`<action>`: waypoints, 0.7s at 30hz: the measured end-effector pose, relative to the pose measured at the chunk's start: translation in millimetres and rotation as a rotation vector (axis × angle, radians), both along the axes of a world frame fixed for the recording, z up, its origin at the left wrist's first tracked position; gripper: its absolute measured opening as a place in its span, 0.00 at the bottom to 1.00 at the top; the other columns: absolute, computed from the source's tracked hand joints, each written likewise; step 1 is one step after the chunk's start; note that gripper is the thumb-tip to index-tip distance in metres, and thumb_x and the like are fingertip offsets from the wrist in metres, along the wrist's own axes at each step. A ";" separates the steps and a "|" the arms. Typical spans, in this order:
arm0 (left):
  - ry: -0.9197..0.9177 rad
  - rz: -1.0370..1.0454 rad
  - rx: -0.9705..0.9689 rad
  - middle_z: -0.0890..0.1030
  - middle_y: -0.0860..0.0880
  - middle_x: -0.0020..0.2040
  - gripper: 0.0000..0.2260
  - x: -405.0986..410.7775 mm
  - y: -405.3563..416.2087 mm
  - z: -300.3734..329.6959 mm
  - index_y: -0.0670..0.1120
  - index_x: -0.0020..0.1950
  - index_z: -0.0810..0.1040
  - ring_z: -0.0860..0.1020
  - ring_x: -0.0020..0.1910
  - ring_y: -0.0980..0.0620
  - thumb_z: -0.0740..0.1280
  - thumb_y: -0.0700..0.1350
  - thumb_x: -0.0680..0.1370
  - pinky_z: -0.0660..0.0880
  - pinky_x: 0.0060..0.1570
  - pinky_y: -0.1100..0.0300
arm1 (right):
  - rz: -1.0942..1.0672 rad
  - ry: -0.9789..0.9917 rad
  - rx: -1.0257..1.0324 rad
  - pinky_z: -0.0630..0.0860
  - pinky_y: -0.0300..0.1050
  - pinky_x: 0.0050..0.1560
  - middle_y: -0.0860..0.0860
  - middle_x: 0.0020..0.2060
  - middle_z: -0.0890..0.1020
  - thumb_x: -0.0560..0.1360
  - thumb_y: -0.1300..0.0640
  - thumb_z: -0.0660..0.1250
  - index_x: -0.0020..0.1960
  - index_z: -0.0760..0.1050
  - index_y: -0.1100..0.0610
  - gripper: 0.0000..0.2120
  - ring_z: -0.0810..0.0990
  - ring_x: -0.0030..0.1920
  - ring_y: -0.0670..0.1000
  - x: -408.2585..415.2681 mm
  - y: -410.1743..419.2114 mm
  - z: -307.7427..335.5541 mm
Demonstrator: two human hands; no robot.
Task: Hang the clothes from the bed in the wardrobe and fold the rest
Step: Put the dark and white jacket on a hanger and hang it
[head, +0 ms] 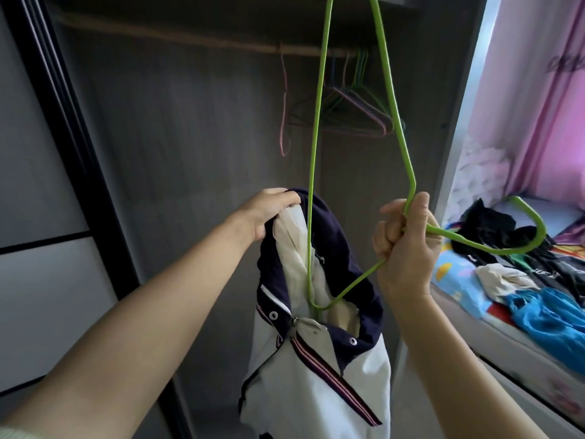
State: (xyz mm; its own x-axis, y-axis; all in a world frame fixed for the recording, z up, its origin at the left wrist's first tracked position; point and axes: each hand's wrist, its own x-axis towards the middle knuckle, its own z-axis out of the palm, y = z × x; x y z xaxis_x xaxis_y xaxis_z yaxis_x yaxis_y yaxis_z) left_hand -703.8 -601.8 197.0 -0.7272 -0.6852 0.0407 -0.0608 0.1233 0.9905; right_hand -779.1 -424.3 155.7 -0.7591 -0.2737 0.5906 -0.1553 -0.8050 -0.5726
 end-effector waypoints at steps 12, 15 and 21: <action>0.034 0.265 0.366 0.77 0.48 0.25 0.12 -6.7 -30.8 -13.1 0.45 0.33 0.72 0.76 0.29 0.50 0.63 0.40 0.77 0.73 0.35 0.59 | 0.025 0.246 0.933 0.57 0.35 0.22 0.47 0.18 0.63 0.82 0.52 0.56 0.29 0.76 0.52 0.24 0.59 0.19 0.45 -33.8 20.0 -85.4; -0.017 0.358 0.373 0.75 0.46 0.33 0.09 -7.7 -41.4 -27.8 0.44 0.34 0.71 0.74 0.32 0.49 0.62 0.37 0.75 0.73 0.42 0.57 | 0.000 0.394 1.116 0.59 0.36 0.22 0.45 0.18 0.64 0.81 0.50 0.56 0.29 0.76 0.49 0.23 0.62 0.19 0.46 -36.4 30.1 -70.4; -0.114 0.397 0.486 0.68 0.48 0.23 0.11 -6.0 -48.4 -68.0 0.46 0.31 0.65 0.70 0.21 0.50 0.58 0.36 0.73 0.71 0.30 0.65 | -0.052 0.688 1.530 0.64 0.33 0.25 0.45 0.18 0.67 0.82 0.47 0.52 0.31 0.74 0.48 0.23 0.66 0.21 0.44 -36.0 42.3 -41.1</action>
State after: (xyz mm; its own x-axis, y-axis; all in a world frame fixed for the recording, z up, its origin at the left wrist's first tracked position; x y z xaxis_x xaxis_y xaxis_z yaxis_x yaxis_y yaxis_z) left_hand -709.8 -650.2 129.0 -0.3960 -0.8242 -0.4048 -0.1177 -0.3917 0.9126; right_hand -815.1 -382.0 114.6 -0.5168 -0.8557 0.0258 -0.6993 0.4046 -0.5894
